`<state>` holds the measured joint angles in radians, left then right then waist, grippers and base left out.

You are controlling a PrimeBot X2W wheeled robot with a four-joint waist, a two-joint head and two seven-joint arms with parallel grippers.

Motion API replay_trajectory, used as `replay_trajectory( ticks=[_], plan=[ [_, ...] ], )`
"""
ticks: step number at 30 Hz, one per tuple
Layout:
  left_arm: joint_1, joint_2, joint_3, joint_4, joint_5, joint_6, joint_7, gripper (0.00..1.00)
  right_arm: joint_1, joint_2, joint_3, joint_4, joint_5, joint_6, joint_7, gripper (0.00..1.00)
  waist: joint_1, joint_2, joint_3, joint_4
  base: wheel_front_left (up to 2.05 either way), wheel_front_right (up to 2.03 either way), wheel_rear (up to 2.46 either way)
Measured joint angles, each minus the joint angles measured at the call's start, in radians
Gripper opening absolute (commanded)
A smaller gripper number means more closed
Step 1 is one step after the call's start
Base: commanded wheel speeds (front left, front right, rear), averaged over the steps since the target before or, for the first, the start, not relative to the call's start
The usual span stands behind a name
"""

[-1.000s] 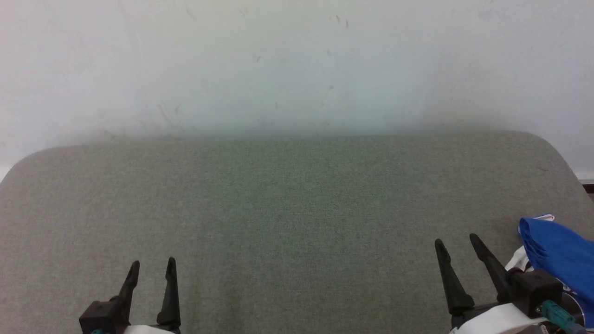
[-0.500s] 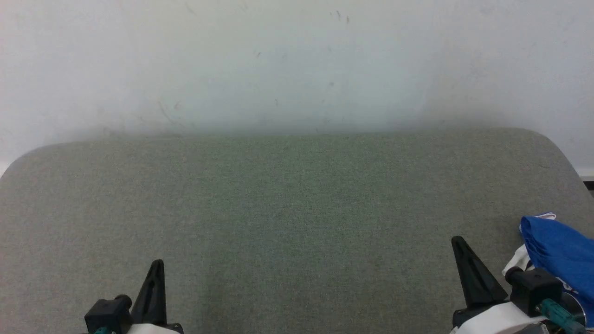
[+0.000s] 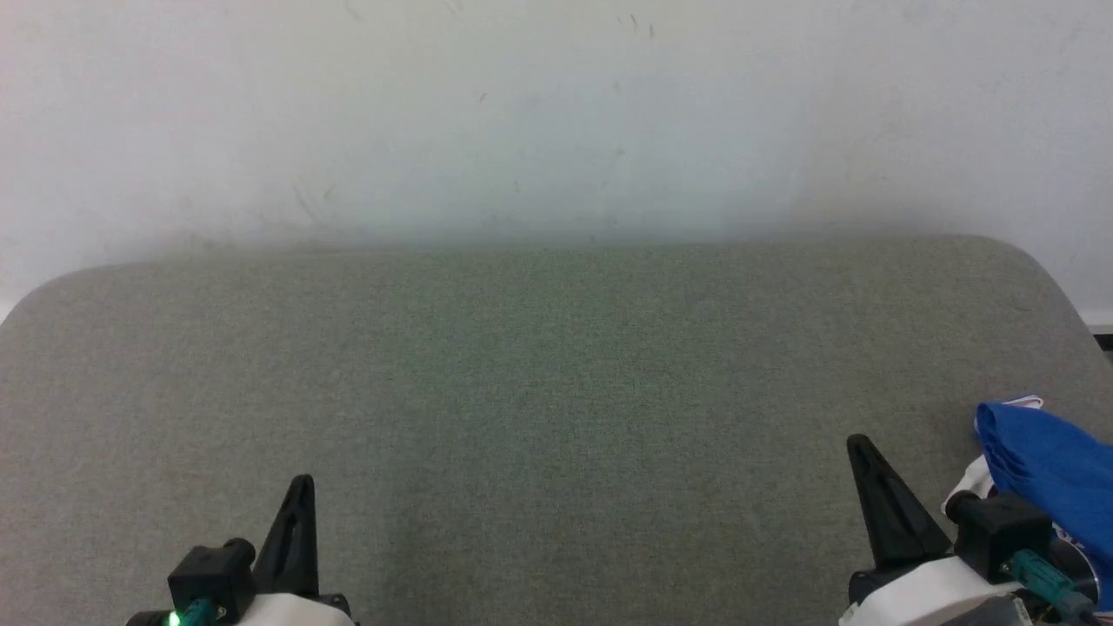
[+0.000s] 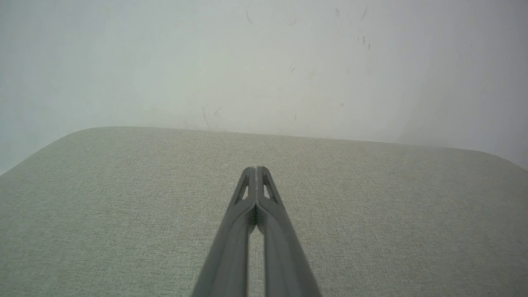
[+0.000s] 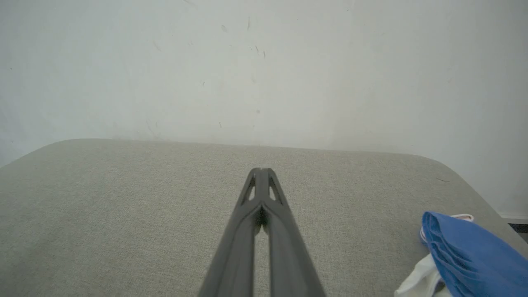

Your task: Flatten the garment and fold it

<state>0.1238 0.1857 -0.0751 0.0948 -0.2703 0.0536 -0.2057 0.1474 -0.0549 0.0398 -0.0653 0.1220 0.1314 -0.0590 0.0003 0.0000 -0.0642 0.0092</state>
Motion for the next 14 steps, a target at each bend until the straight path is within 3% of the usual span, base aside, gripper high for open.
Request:
replay_trajectory(
  ticks=[14],
  plan=[
    [-0.011,-0.021,0.009,-0.013,0.037,-0.005,0.026,0.00,-0.019,0.000,-0.003,0.009,-0.017,0.000,0.006,0.00,-0.0001,0.0000,0.009,-0.001,0.00,0.00,0.00]
  ],
)
